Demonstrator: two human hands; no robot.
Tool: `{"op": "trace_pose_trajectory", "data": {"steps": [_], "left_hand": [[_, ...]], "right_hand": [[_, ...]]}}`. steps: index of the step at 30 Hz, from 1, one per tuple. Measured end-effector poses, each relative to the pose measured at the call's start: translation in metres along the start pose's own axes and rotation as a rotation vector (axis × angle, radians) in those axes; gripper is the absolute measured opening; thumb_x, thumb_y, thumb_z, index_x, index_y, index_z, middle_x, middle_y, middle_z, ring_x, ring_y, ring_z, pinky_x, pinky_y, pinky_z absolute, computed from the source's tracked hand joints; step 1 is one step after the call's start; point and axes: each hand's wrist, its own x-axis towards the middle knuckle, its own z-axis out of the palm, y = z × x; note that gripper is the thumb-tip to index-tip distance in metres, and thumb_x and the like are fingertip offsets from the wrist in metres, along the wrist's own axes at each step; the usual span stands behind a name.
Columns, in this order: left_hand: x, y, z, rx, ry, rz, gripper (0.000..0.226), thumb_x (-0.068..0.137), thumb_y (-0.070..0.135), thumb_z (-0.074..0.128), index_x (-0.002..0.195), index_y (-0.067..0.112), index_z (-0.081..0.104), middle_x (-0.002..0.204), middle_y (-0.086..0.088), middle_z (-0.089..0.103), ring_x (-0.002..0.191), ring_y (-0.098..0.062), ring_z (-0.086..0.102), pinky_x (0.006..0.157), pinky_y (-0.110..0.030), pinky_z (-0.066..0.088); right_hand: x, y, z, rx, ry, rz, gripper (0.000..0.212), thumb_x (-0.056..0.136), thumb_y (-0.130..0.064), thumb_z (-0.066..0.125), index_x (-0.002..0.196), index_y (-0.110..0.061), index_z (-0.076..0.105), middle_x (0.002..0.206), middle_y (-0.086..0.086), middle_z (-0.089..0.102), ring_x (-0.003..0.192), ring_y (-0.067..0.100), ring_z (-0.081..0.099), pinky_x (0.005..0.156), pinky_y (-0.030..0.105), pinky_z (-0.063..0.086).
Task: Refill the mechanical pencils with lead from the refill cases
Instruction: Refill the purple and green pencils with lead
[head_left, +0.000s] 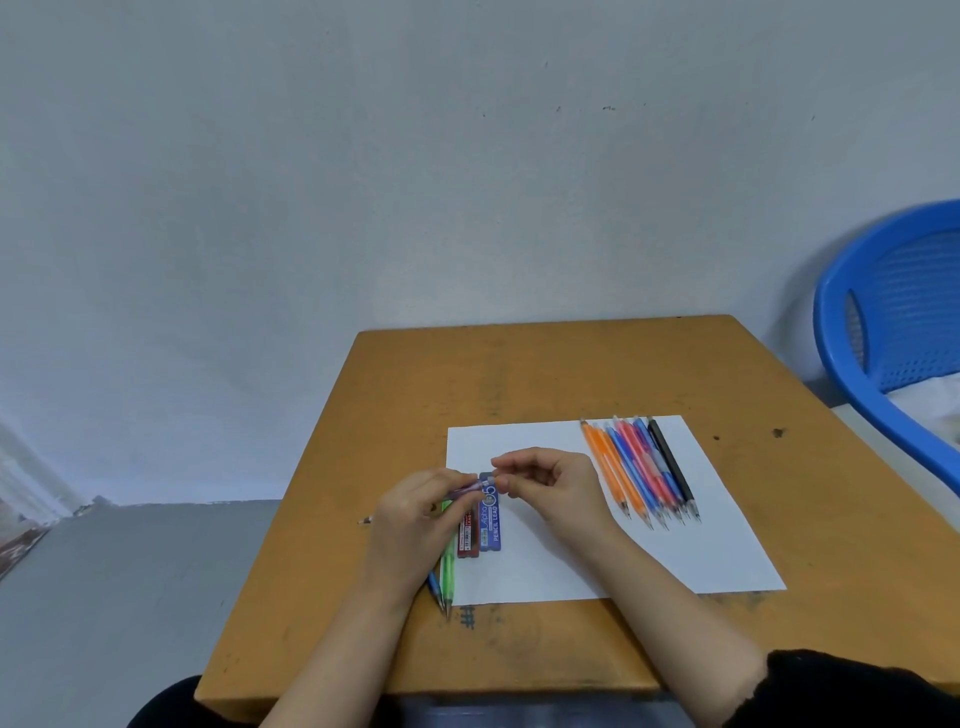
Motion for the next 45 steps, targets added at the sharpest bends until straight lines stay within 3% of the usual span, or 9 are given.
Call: {"op": "trace_pose_trajectory", "data": {"steps": [11, 17, 22, 30, 36, 39, 42, 45], "left_hand": [[0.000, 0.002, -0.001, 0.003, -0.001, 0.032, 0.025, 0.083, 0.030, 0.064, 0.087, 0.009, 0.075, 0.086, 0.002, 0.071, 0.080, -0.003, 0.062, 0.073, -0.019, 0.052], [0.001, 0.003, -0.001, 0.005, -0.001, 0.059, 0.024, 0.084, 0.029, 0.064, 0.087, 0.007, 0.075, 0.085, 0.000, 0.071, 0.080, -0.004, 0.062, 0.072, -0.021, 0.052], [0.001, 0.005, -0.002, 0.000, 0.006, 0.076, 0.016, 0.078, 0.019, 0.073, 0.085, 0.004, 0.075, 0.086, -0.004, 0.068, 0.083, -0.004, 0.060, 0.074, -0.015, 0.051], [0.000, 0.002, 0.003, 0.058, 0.019, 0.171, 0.025, 0.077, 0.001, 0.072, 0.101, 0.007, 0.074, 0.094, -0.009, 0.064, 0.082, -0.011, 0.058, 0.070, -0.022, 0.051], [-0.002, 0.003, 0.001, 0.137, 0.018, 0.225, 0.021, 0.085, 0.011, 0.067, 0.105, 0.005, 0.073, 0.093, -0.006, 0.066, 0.084, -0.012, 0.060, 0.071, -0.022, 0.052], [-0.001, 0.006, 0.002, 0.137, 0.051, 0.196, 0.022, 0.087, 0.017, 0.066, 0.104, 0.005, 0.073, 0.092, -0.004, 0.066, 0.082, -0.010, 0.060, 0.069, -0.022, 0.052], [0.000, 0.009, 0.003, 0.088, 0.087, 0.119, 0.024, 0.087, 0.021, 0.064, 0.104, 0.007, 0.073, 0.089, -0.001, 0.067, 0.077, -0.006, 0.059, 0.063, -0.024, 0.052], [0.002, 0.012, 0.001, 0.056, 0.103, 0.063, 0.026, 0.088, 0.023, 0.061, 0.105, 0.008, 0.073, 0.085, 0.000, 0.070, 0.071, 0.001, 0.054, 0.059, -0.018, 0.049]], "right_hand": [[0.001, -0.001, -0.001, 0.009, 0.001, -0.010, 0.020, 0.085, 0.003, 0.064, 0.090, -0.016, 0.070, 0.081, -0.003, 0.069, 0.070, -0.001, 0.065, 0.064, 0.013, 0.050], [0.001, 0.005, 0.002, 0.009, -0.030, 0.001, 0.018, 0.084, 0.000, 0.067, 0.091, -0.016, 0.072, 0.086, 0.001, 0.072, 0.078, 0.006, 0.067, 0.067, 0.018, 0.052], [-0.002, 0.003, 0.003, 0.006, -0.042, 0.003, 0.016, 0.083, 0.000, 0.067, 0.090, -0.014, 0.072, 0.081, -0.001, 0.071, 0.072, 0.004, 0.066, 0.065, 0.016, 0.051], [-0.001, -0.001, 0.002, 0.037, -0.018, 0.059, 0.013, 0.081, -0.006, 0.071, 0.093, -0.012, 0.074, 0.082, -0.003, 0.072, 0.073, 0.002, 0.067, 0.064, 0.015, 0.050], [-0.001, 0.000, 0.001, 0.100, -0.065, 0.103, 0.016, 0.080, -0.006, 0.072, 0.091, -0.016, 0.074, 0.083, 0.000, 0.073, 0.078, 0.007, 0.067, 0.066, 0.017, 0.051], [0.002, 0.001, 0.002, 0.217, -0.065, 0.148, 0.012, 0.083, -0.005, 0.068, 0.093, -0.009, 0.074, 0.085, 0.008, 0.073, 0.077, 0.016, 0.066, 0.070, 0.023, 0.053], [0.007, -0.002, -0.001, 0.552, -0.001, 0.236, 0.013, 0.087, -0.001, 0.059, 0.096, -0.002, 0.069, 0.086, 0.014, 0.071, 0.077, 0.020, 0.066, 0.069, 0.025, 0.054], [0.010, -0.006, -0.007, 0.809, 0.045, 0.293, 0.016, 0.089, -0.004, 0.055, 0.101, 0.001, 0.064, 0.093, 0.018, 0.069, 0.080, 0.023, 0.068, 0.070, 0.027, 0.056]]}}
